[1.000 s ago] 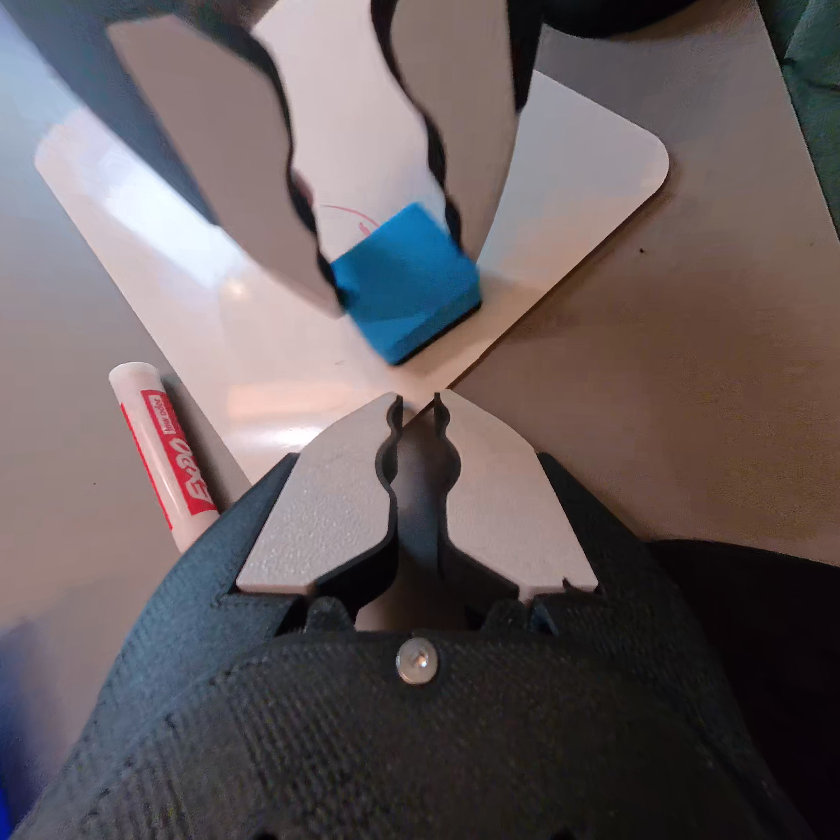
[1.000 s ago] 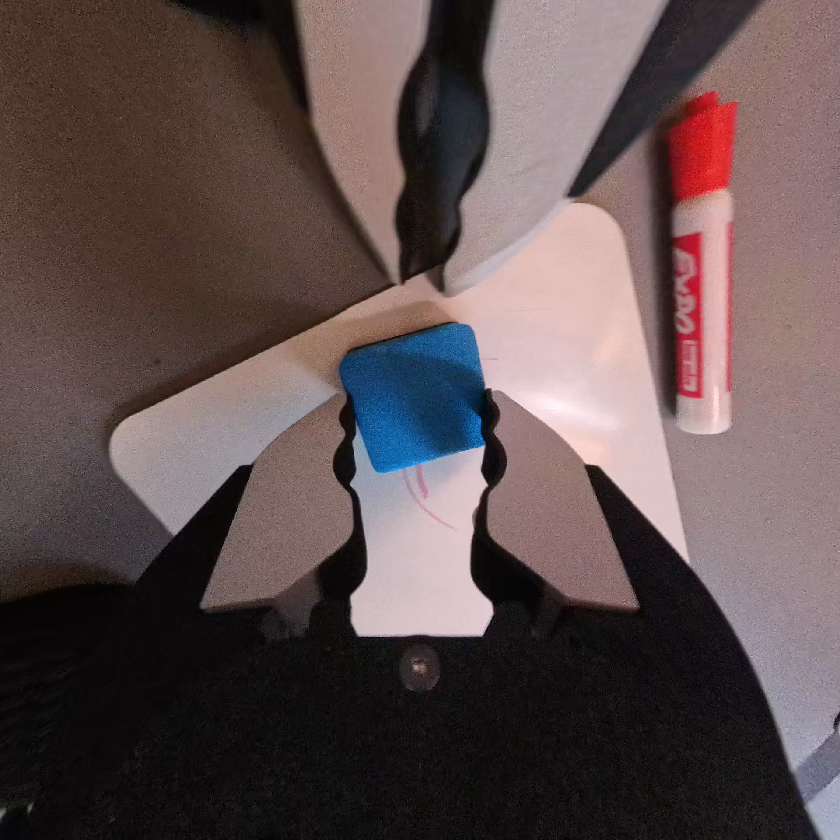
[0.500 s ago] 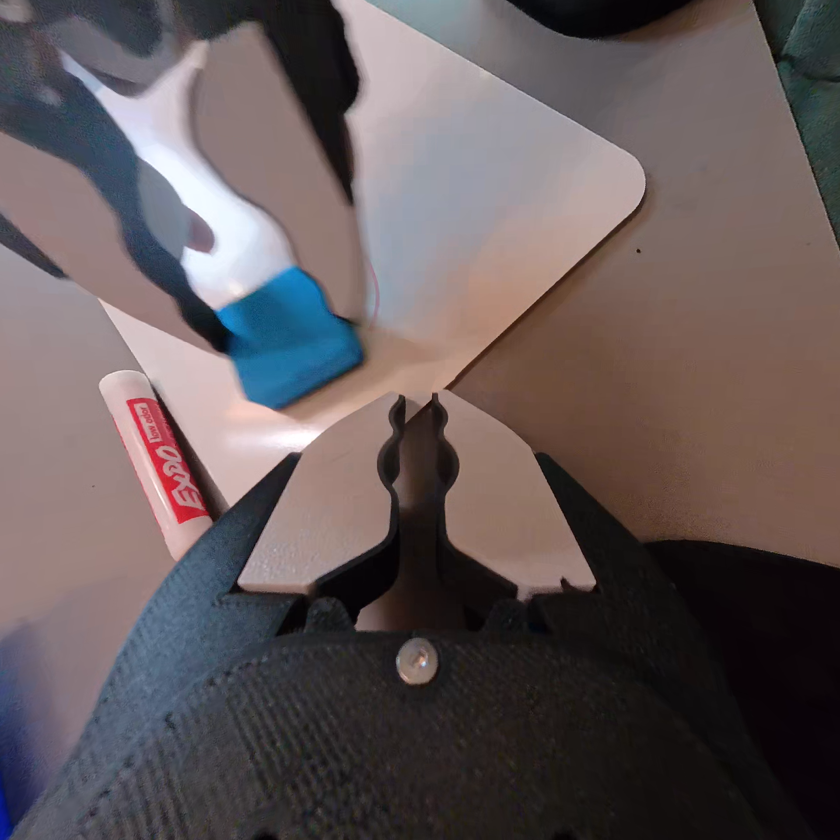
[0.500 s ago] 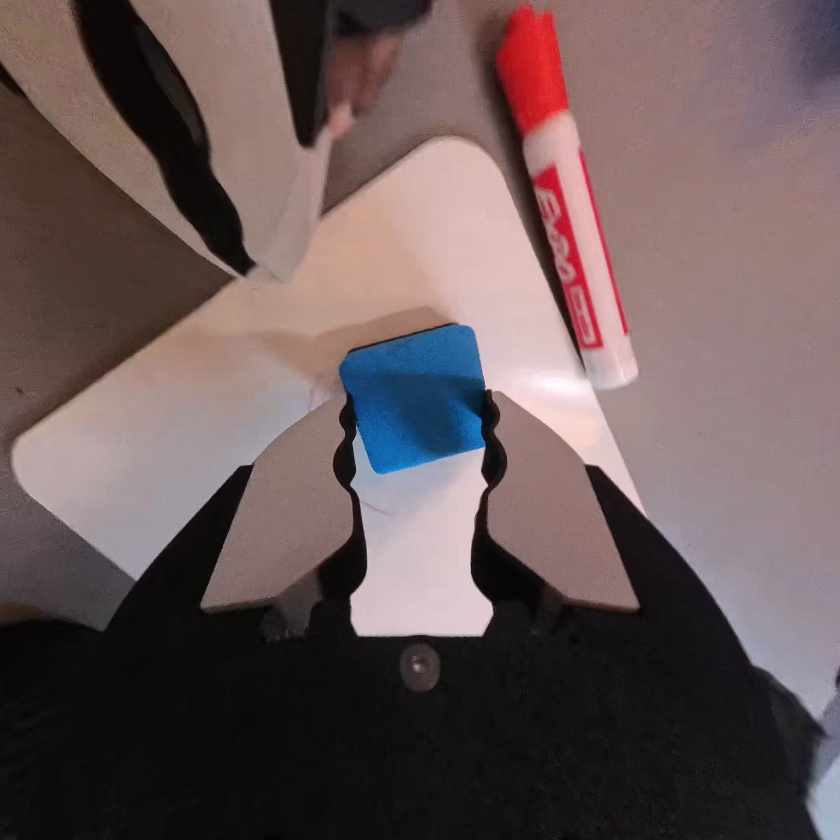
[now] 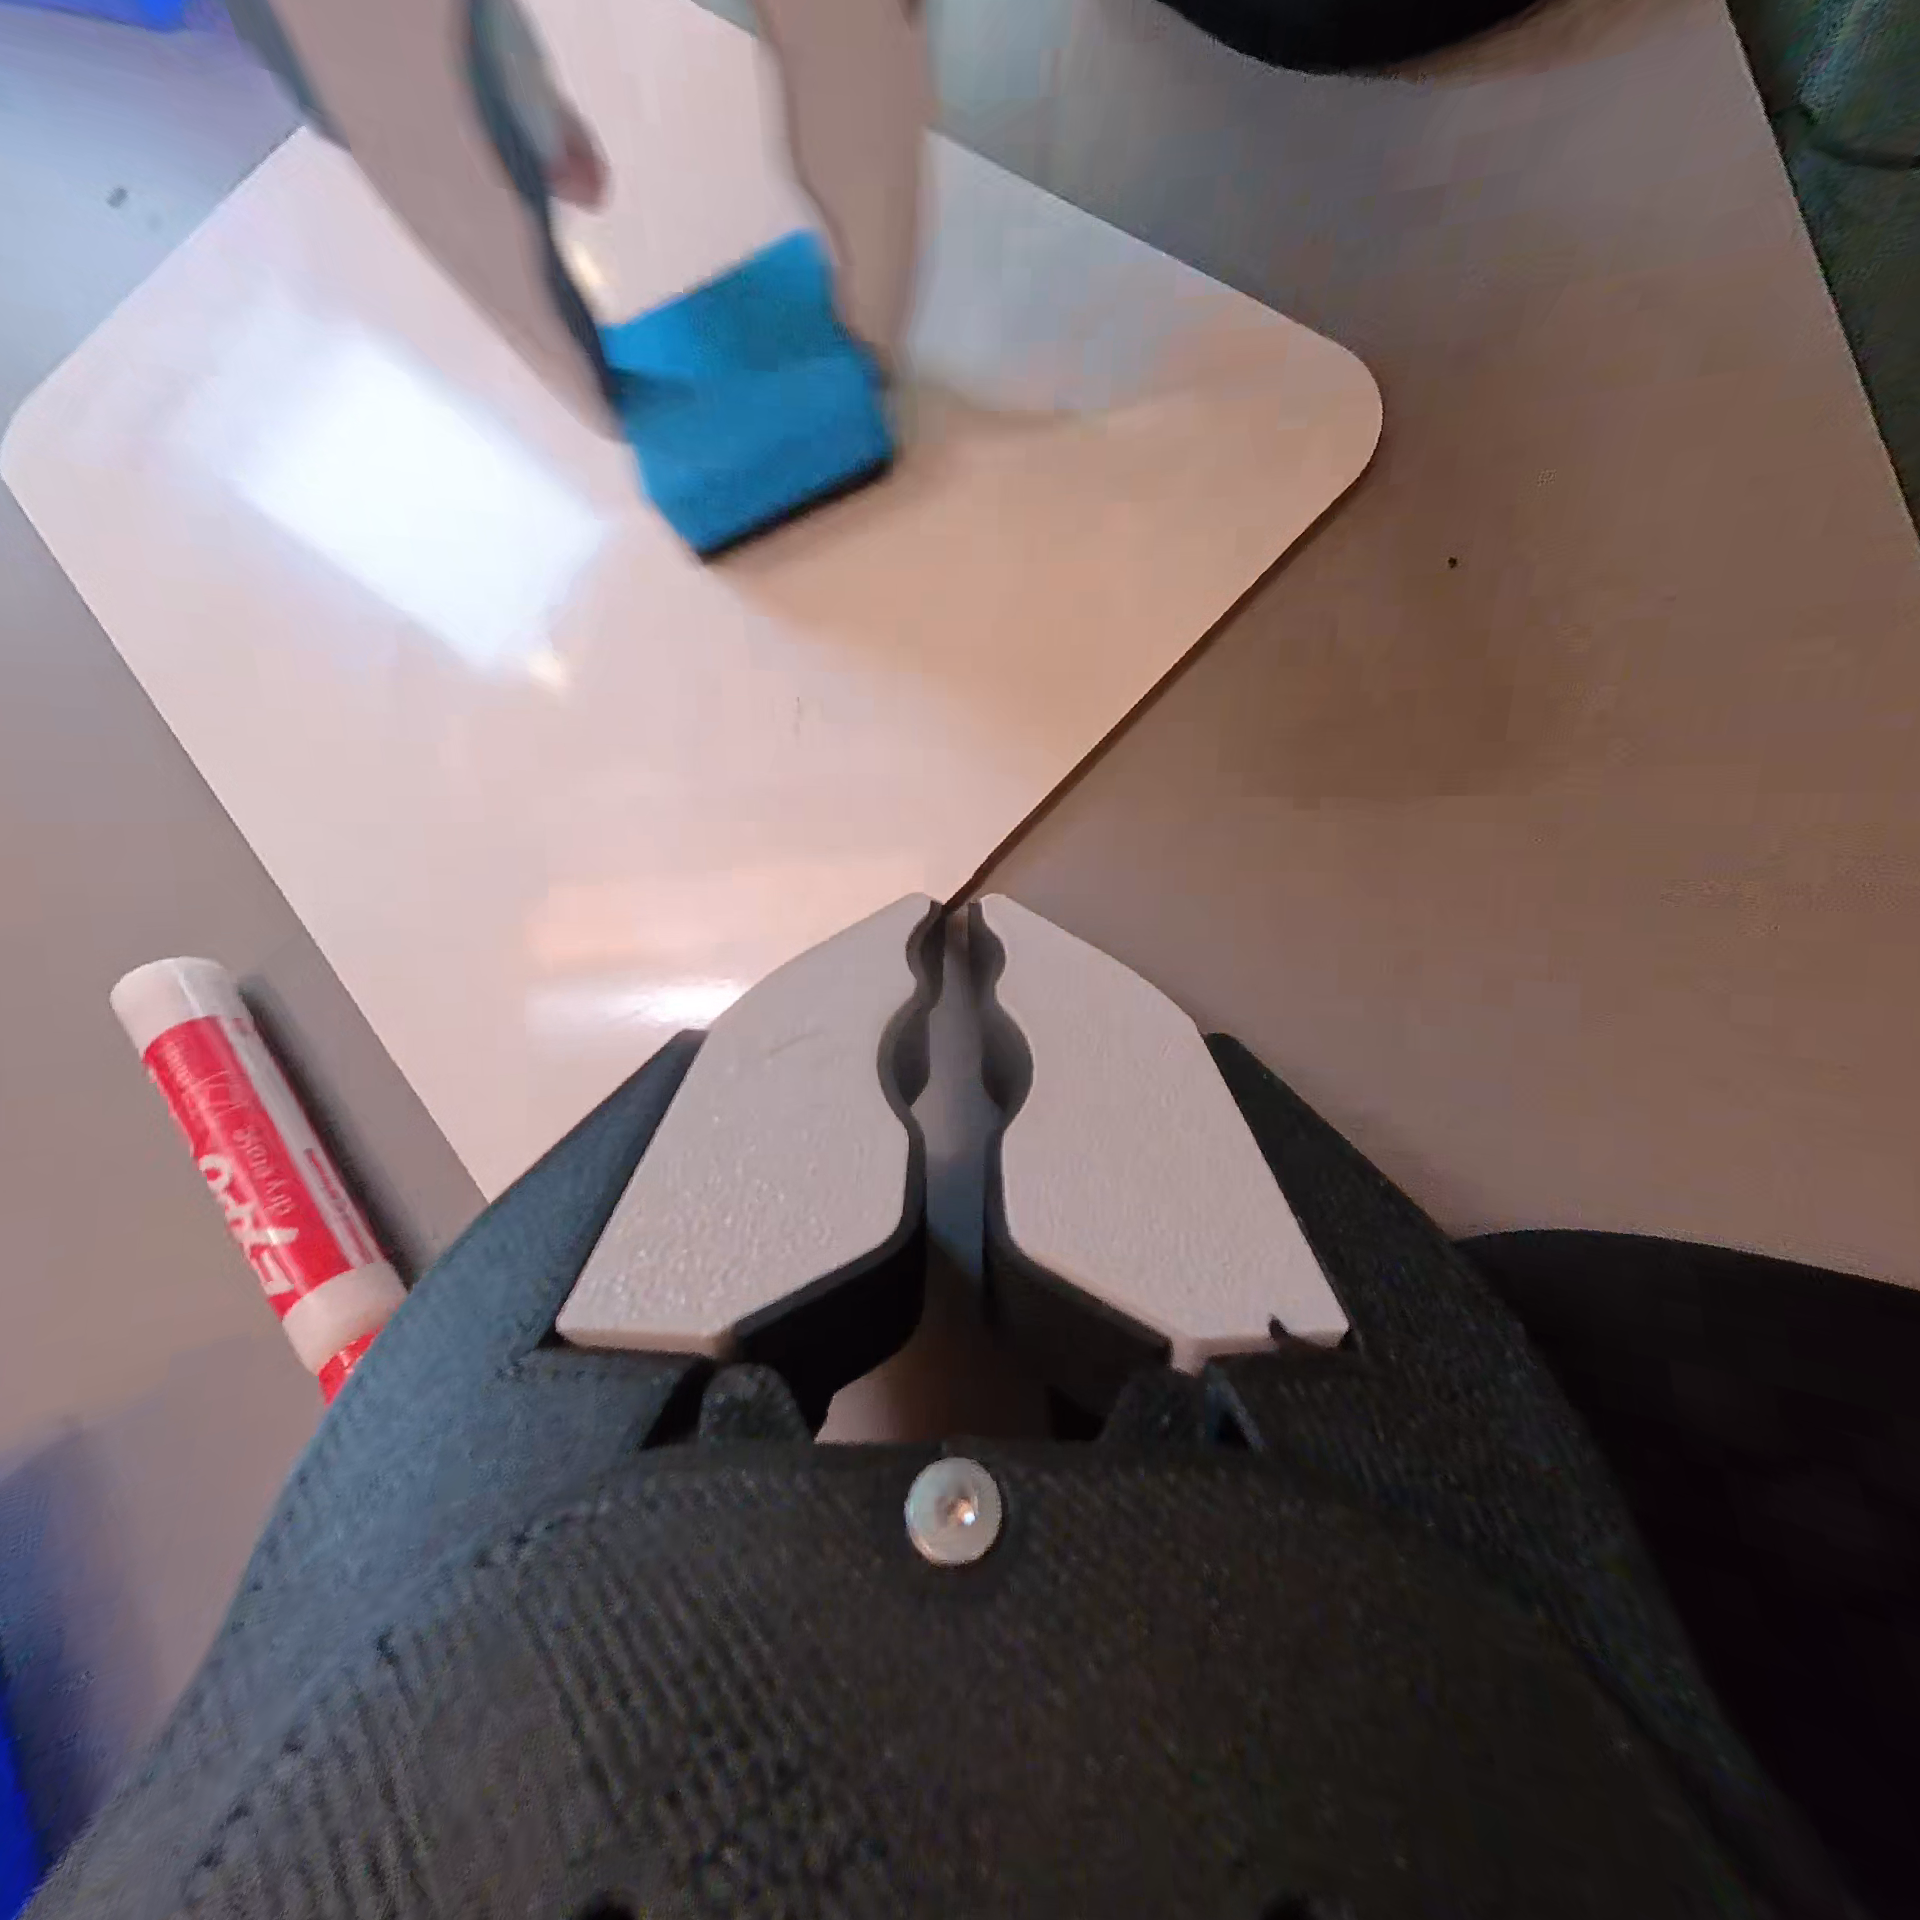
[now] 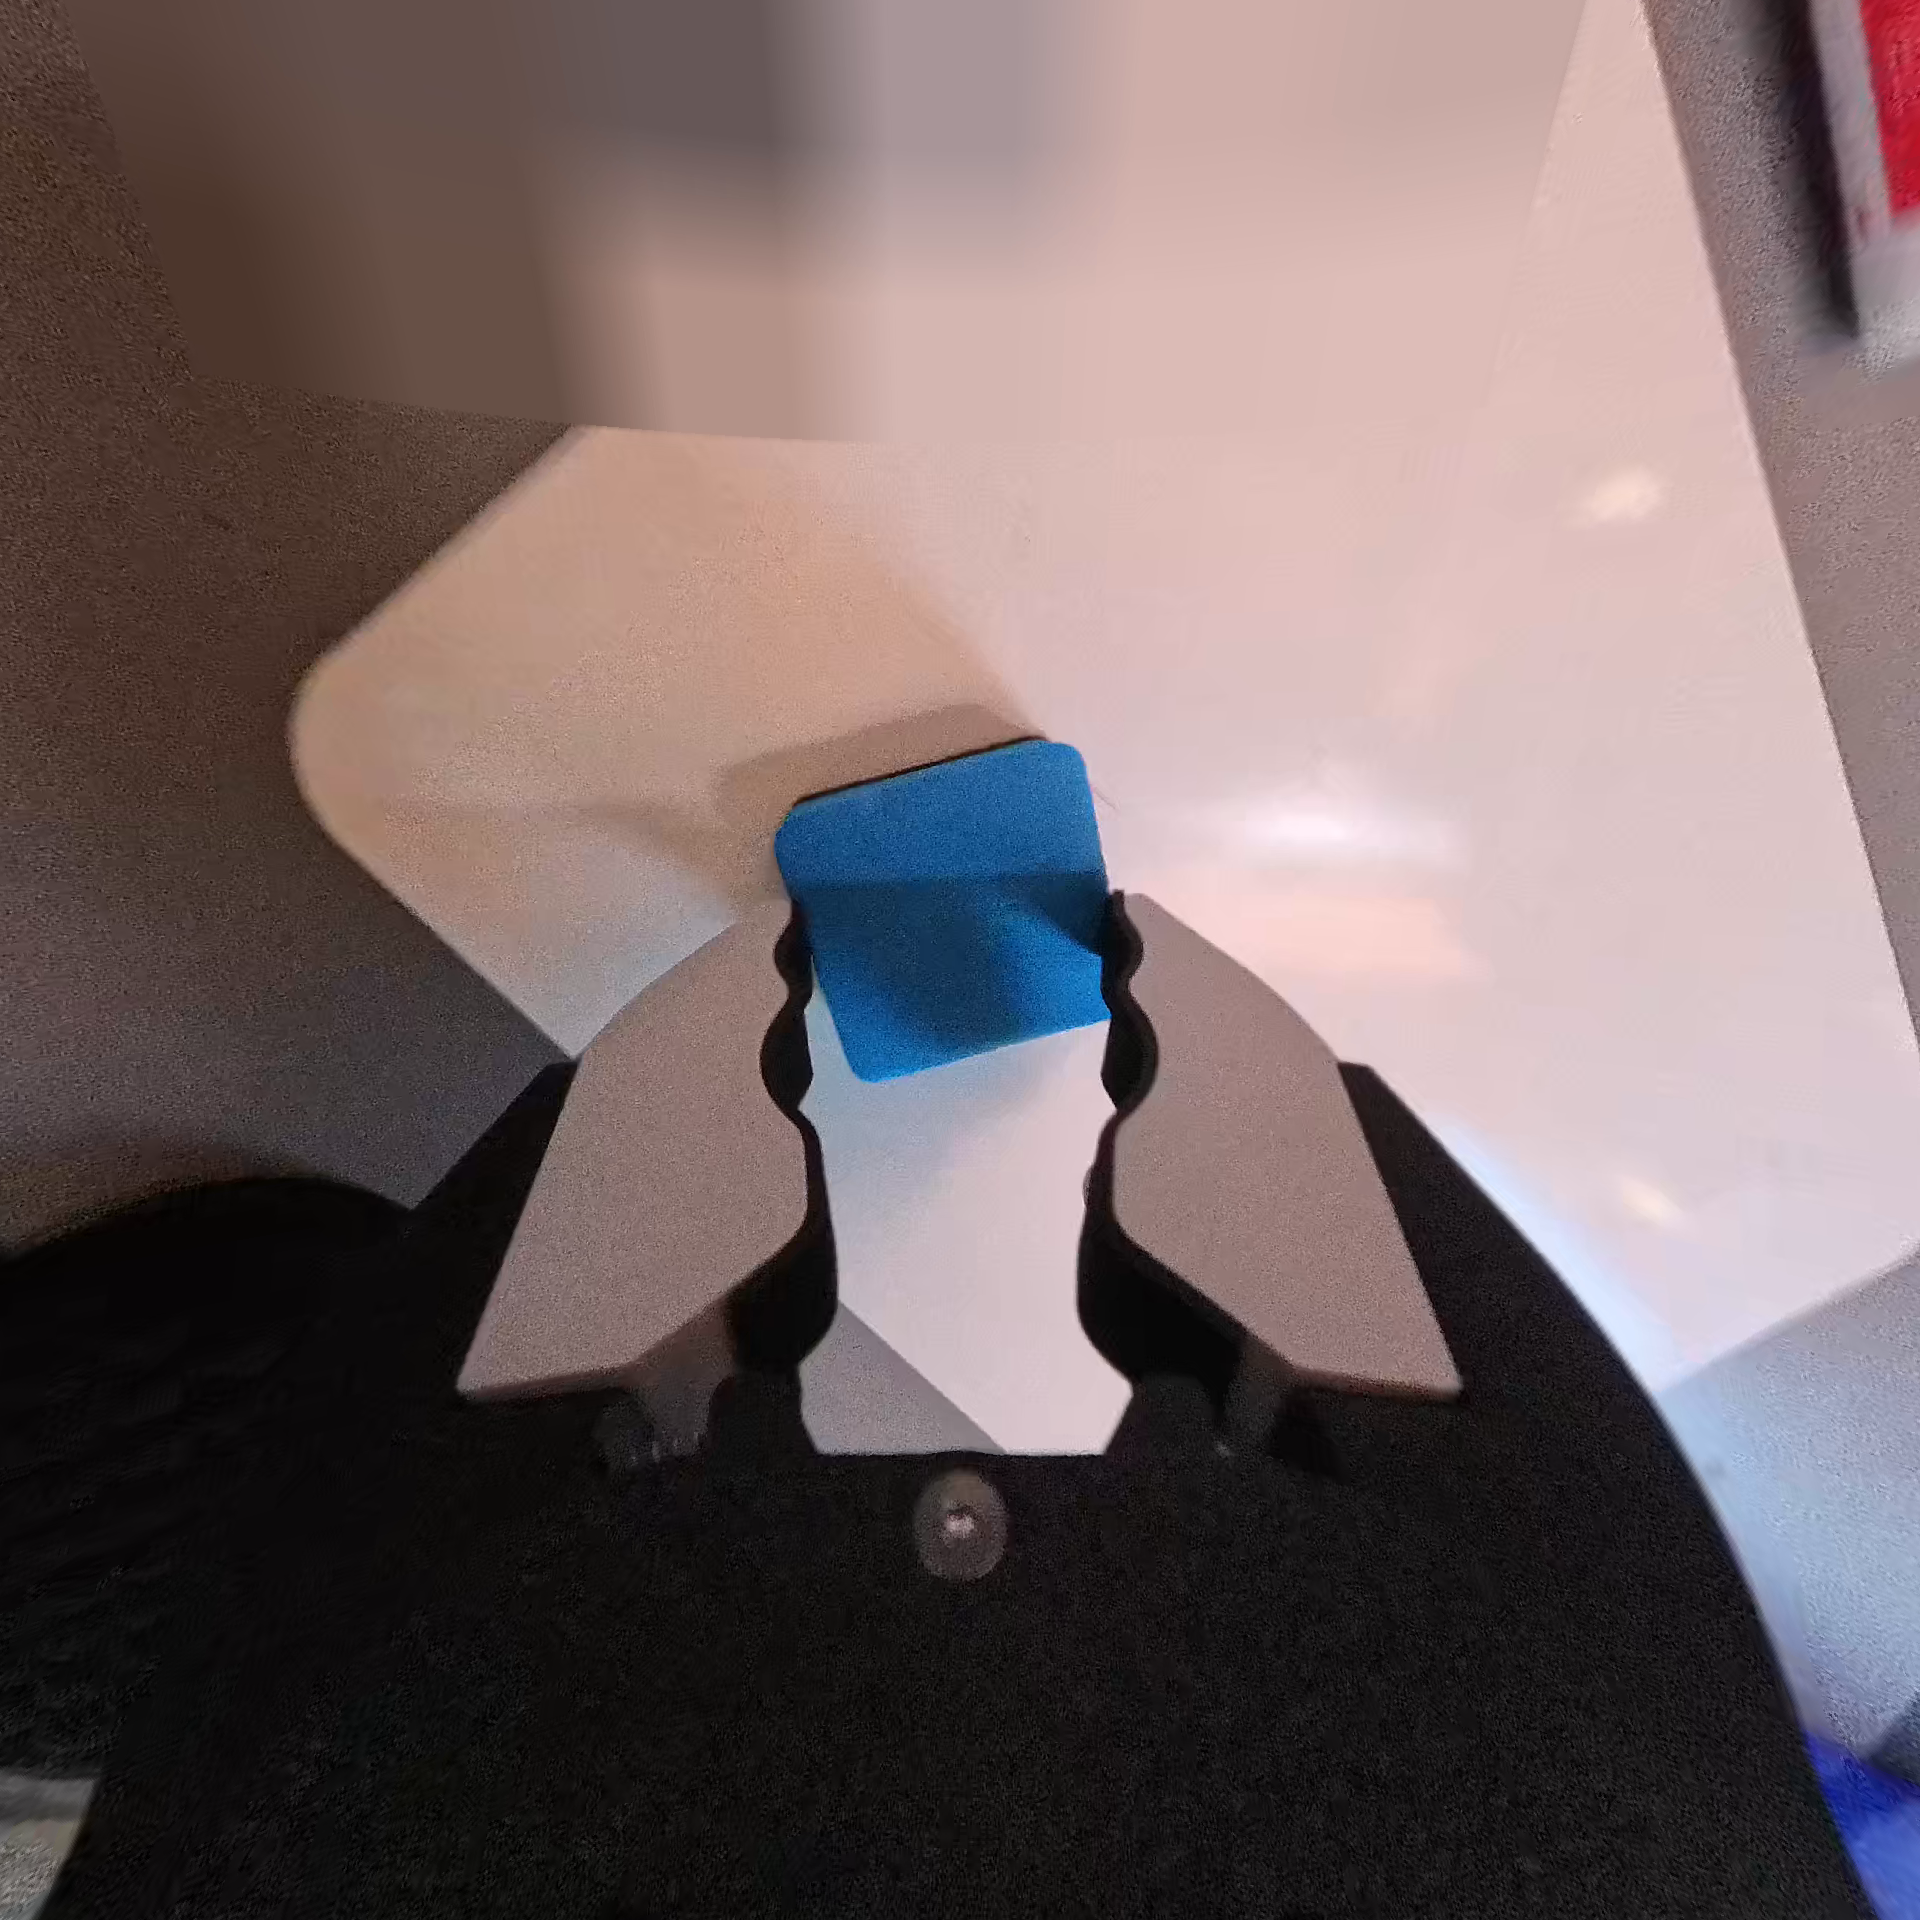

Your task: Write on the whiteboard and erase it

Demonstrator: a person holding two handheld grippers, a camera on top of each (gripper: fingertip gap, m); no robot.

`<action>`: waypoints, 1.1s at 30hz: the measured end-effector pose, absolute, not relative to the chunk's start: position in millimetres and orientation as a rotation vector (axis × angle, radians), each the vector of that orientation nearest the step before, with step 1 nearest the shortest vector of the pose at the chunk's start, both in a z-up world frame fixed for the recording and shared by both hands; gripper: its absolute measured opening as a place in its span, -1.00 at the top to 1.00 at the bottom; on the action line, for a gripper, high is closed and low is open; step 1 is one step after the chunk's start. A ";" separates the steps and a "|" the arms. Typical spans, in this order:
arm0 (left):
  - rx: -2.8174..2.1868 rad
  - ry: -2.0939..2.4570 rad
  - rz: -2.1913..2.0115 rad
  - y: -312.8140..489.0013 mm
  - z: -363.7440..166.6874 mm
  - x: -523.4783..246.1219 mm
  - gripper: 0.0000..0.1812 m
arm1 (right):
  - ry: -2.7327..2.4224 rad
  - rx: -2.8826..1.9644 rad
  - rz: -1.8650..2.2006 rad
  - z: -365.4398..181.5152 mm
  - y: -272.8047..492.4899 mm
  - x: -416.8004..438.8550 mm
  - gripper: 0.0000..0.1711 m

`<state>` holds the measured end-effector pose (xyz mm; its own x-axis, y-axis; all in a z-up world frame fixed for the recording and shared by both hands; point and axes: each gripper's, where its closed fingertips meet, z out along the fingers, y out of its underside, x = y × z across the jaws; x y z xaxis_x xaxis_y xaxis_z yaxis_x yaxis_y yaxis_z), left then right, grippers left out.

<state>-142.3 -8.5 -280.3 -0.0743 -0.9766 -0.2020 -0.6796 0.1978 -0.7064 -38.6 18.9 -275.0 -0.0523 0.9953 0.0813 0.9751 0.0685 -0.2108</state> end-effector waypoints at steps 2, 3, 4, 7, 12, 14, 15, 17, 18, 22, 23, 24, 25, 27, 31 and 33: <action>-1.547 1.823 -0.578 -8.4 -280.3 -142.4 0.95 | -1.985 -2.112 0.159 -275.4 53.9 -35.0 0.36; -1.546 1.823 -0.577 -8.4 -280.3 -142.4 0.95 | -1.931 -2.126 0.206 -275.5 60.2 -48.4 0.36; -1.546 1.824 -0.579 -8.5 -280.4 -142.4 0.95 | -1.947 -2.068 0.238 -275.7 55.5 -67.3 0.36; -1.546 1.825 -0.583 -8.6 -280.3 -142.5 0.95 | -2.130 -1.885 0.288 -276.4 5.6 -93.1 0.36; -1.544 1.825 -0.574 -8.3 -280.3 -142.6 0.95 | -1.959 -2.136 0.175 -277.1 66.3 -35.3 0.37; -1.544 1.823 -0.574 -8.3 -280.3 -142.5 0.95 | -1.961 -2.064 0.230 -277.1 66.9 -69.8 0.36; -1.544 1.824 -0.574 -8.5 -280.4 -142.5 0.95 | -2.027 -1.973 0.273 -277.3 47.8 -88.1 0.37; -1.542 1.824 -0.572 -8.6 -280.3 -142.5 0.96 | -2.138 -1.867 0.309 -277.6 11.7 -90.6 0.36; -1.542 1.824 -0.571 -8.6 -280.3 -142.5 0.96 | -2.142 -1.878 0.317 -277.7 9.1 -77.2 0.36; -1.545 1.826 -0.569 -8.8 -280.5 -142.7 0.96 | -1.886 -2.129 0.233 -278.0 81.3 -33.5 0.37; -1.545 1.826 -0.570 -8.8 -280.5 -142.6 0.96 | -1.888 -2.106 0.231 -278.0 84.1 -50.1 0.37; -1.545 1.830 -0.578 -9.4 -280.7 -142.6 0.97 | -1.945 -2.021 0.253 -277.6 73.2 -72.9 0.37; -1.540 1.836 -0.586 -10.6 -280.6 -142.5 1.00 | -2.012 -1.947 0.307 -277.5 51.2 -91.9 0.37; -1.538 1.837 -0.578 -10.5 -280.7 -142.5 1.00 | -2.169 -1.833 0.307 -277.8 16.3 -90.9 0.36; -1.542 1.834 -0.577 -10.1 -280.6 -142.5 0.99 | -2.007 -2.053 0.184 -277.8 83.2 -49.8 0.36; -1.541 1.833 -0.573 -10.1 -280.6 -142.5 0.98 | -1.933 -2.057 0.242 -278.3 109.6 -81.2 0.37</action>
